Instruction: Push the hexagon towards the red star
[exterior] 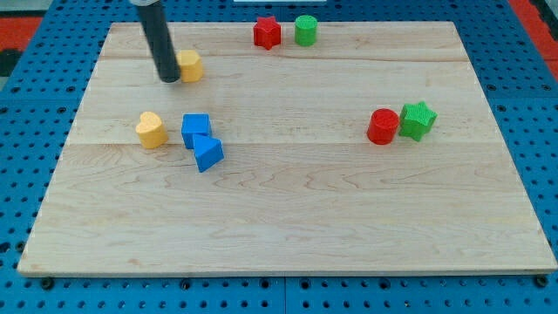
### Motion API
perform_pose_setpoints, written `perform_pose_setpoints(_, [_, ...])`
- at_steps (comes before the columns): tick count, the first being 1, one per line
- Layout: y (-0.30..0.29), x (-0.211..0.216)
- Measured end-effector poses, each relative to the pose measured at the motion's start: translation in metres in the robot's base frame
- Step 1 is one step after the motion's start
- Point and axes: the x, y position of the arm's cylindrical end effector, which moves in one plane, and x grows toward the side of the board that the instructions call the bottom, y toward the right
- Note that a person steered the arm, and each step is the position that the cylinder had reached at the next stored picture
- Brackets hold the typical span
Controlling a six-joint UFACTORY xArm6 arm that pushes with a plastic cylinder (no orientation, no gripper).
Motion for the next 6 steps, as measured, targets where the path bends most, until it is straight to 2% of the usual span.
perform_pose_setpoints(1, [0.023,-0.019])
perform_pose_setpoints(3, [0.034,-0.002])
perform_pose_setpoints(6, [0.024,-0.06])
